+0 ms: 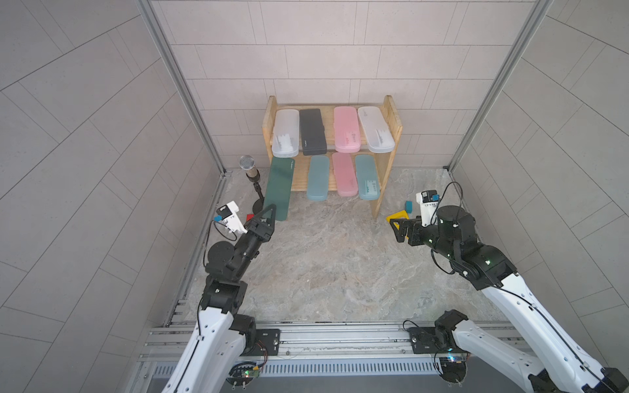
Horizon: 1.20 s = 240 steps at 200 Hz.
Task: Remove the pencil cases from the shelf
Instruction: Pick up the pencil case from the shelf.
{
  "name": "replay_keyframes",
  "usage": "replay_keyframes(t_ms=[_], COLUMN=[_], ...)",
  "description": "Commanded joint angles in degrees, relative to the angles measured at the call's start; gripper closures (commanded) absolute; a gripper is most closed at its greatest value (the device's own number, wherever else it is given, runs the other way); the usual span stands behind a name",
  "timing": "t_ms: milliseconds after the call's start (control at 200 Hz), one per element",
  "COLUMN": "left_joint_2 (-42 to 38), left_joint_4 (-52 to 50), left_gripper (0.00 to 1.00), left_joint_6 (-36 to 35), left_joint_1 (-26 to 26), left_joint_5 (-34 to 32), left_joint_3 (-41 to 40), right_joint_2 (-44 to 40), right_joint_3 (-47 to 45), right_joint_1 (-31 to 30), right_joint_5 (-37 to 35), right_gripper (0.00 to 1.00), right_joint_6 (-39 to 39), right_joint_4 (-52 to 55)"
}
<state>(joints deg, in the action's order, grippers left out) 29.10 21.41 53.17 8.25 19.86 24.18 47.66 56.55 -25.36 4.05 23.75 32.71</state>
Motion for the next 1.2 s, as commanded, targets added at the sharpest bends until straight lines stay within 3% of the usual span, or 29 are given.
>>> replay_keyframes(t_ms=[0, 120, 230, 300, 430, 555, 956, 1196], left_joint_2=[-9.18, -19.63, -28.85, -27.83, -28.86, -28.88, -28.93, -28.93], left_joint_4=[-4.26, -0.86, -4.48, -4.69, -3.49, -3.52, -7.14, -7.43], left_gripper=[1.0, 1.0, 1.0, 1.0, 1.0, 1.0, 1.0, 1.0], left_joint_6=[-6.66, -4.48, -8.03, -11.26, -15.42, -16.87, -21.59, -22.16], left_joint_1=[-0.24, -0.16, -0.07, -0.03, 0.04, 0.06, 0.06, 0.01], left_joint_5=[-0.55, -0.31, 2.28, 5.69, 4.68, 3.38, -0.24, 0.03], left_joint_3=[-5.72, -15.04, -16.72, -15.51, -15.25, -14.78, -11.97, -12.03], right_joint_2=[-1.74, -2.17, 1.26, 4.91, 12.18, 19.95, 42.12, 48.13], right_joint_3=[-2.04, -4.38, -3.54, -1.96, 1.13, 8.13, 29.54, 35.31], right_joint_1=[-4.42, -11.21, -16.52, -20.5, -25.92, -29.93, -34.2, -35.52], right_joint_5=[0.69, -2.27, -2.15, -2.4, -2.91, -5.63, -5.96, -4.24], right_gripper=[0.0, 0.0, 0.0, 0.0, 0.0, 0.0, 0.0, 0.0], right_joint_6=[3.64, 6.13, 10.13, 12.64, 17.94, 17.77, 18.16, 18.79], right_joint_4=[-2.95, -8.35, -13.73, -17.72, -26.58, -28.4, -25.03, -24.82])
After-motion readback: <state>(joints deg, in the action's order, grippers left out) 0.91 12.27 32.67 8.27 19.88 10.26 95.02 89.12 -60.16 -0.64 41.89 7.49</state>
